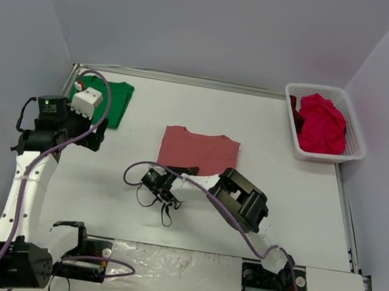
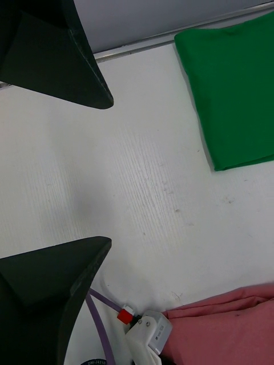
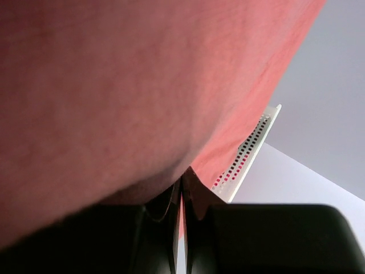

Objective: Fold and stack the t-shirts
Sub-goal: Put the neatly folded tshirt into the corner of the board with the left arm

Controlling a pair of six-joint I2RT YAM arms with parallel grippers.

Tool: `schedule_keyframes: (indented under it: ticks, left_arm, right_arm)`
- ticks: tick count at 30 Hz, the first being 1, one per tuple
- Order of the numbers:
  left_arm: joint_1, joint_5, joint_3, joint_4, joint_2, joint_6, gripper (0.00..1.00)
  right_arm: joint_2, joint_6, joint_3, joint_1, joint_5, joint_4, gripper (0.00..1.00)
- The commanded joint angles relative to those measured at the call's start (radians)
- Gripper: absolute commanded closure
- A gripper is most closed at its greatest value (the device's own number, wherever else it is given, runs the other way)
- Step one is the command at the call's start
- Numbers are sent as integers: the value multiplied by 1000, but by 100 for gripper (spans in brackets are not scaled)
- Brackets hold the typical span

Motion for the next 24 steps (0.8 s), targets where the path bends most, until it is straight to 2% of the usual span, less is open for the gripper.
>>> schedule_keyframes:
  ticks: [1, 5, 8, 9, 10, 11, 12, 14, 15, 19, 20, 21, 22, 24]
  left_arm:
    - [4, 14, 7, 10, -22, 2, 6]
    - [6, 16, 39, -5, -2, -4, 6]
    - [4, 22, 65, -22, 14, -10, 6]
    - [4, 22, 71, -25, 15, -12, 6]
    - [4, 23, 76, -25, 17, -13, 6]
    - [6, 28, 76, -26, 15, -15, 6]
    - [4, 43, 73, -22, 14, -16, 6]
    - [4, 62, 59, -16, 7, -25, 6]
    - [6, 71, 51, -13, 6, -27, 6]
    - [17, 94, 27, -19, 1, -58, 6]
    - [36, 98, 22, -14, -2, -70, 6]
    - [53, 103, 16, -8, -3, -87, 6]
    - [70, 126, 12, -5, -6, -117, 6]
    - [121, 154, 2, 4, -3, -148, 6]
  right_arm:
    - [-39, -18, 13, -4, -34, -28, 100]
    - [-172, -51, 71, -63, -60, -58, 100]
    - [-337, -61, 116, -121, -120, -101, 100]
    - [-365, -62, 128, -132, -132, -110, 95]
    - [-392, -58, 145, -142, -149, -155, 45]
    - [-427, -49, 177, -153, -159, -178, 38]
    - [-441, -36, 194, -179, -206, -204, 39]
    - [-471, 17, 218, -207, -279, -287, 3]
    - [-479, 39, 226, -217, -312, -301, 0]
    - [-489, 135, 231, -233, -584, -388, 0]
    - [-472, 148, 237, -233, -632, -402, 4]
    - [-461, 156, 246, -233, -678, -423, 16]
    - [-453, 160, 248, -231, -773, -428, 23]
    - [-423, 174, 255, -227, -836, -430, 40]
